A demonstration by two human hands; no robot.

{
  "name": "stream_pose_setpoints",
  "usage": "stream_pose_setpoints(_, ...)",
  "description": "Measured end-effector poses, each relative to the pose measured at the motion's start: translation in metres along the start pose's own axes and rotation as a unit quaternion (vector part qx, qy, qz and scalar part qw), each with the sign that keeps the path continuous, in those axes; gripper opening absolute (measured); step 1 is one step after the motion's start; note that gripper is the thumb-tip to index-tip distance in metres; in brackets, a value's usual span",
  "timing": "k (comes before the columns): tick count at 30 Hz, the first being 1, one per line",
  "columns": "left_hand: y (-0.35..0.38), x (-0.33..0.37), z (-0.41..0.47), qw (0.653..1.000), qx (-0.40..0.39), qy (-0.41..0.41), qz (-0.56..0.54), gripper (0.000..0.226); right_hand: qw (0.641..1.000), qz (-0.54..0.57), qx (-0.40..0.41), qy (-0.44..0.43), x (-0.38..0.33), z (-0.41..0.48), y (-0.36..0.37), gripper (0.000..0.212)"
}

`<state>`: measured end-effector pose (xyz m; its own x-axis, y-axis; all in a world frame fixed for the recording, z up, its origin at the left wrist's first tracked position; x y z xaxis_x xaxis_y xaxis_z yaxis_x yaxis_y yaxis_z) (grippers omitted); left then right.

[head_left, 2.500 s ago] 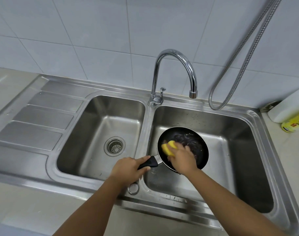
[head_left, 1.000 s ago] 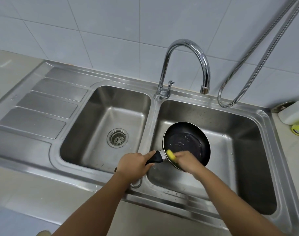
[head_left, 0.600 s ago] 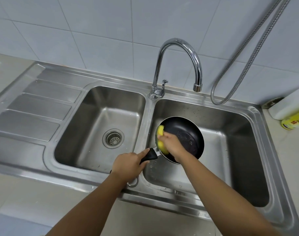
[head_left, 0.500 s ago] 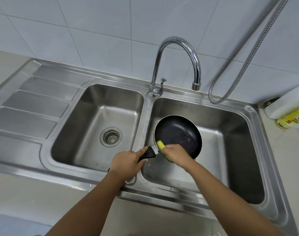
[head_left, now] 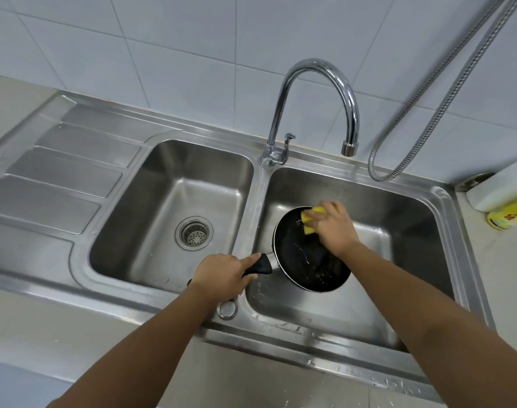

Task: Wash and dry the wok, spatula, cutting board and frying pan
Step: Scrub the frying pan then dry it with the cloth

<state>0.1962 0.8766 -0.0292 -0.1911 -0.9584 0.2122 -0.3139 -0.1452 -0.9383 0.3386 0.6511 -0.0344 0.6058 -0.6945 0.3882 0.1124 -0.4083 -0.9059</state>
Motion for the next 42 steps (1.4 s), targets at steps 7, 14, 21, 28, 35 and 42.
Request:
stream_pose_setpoints(7, 0.000, -0.001, -0.002, 1.000, 0.006, -0.002, -0.004, 0.054, 1.000, 0.015, -0.005, 0.018, 0.024, -0.048, 0.019, 0.046)
stream_pose_setpoints(14, 0.003, -0.003, 0.000, 1.000, 0.004, -0.010, -0.027, 0.055, 0.997, -0.004, 0.069, -0.015, 0.004, 0.005, -0.013, 0.034)
stream_pose_setpoints(21, 0.002, -0.003, -0.005, 0.998, 0.029, -0.028, -0.054, 0.054, 0.989, 0.028, -0.011, 0.144, 0.015, -0.049, -0.001, 0.025)
stream_pose_setpoints(28, 0.001, -0.001, -0.003, 0.998, 0.021, -0.029, -0.054, 0.054, 0.870, 0.393, -0.216, 0.205, -0.071, -0.054, -0.001, 0.039)
stream_pose_setpoints(35, 0.000, 0.000, -0.003, 0.998, 0.022, -0.037, -0.039, 0.054, 0.894, 0.335, -0.110, 0.278, -0.046, -0.010, 0.020, 0.061)
stream_pose_setpoints(42, 0.003, -0.003, -0.002, 0.998, 0.024, -0.040, -0.051, 0.054, 0.908, 0.341, -0.080, 0.230, -0.070, -0.044, 0.022, 0.057)
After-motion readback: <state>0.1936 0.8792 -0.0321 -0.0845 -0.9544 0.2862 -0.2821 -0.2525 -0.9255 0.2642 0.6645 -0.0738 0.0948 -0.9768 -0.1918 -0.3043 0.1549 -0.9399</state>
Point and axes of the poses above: each hand's wrist, its own z-axis towards the middle knuckle, its own y-axis out of the palm, x = y × z, the point moved 4 cm from there along z, towards the middle knuckle, and after that the axes turned 4 degrees about -z, right-handed, at the moved point
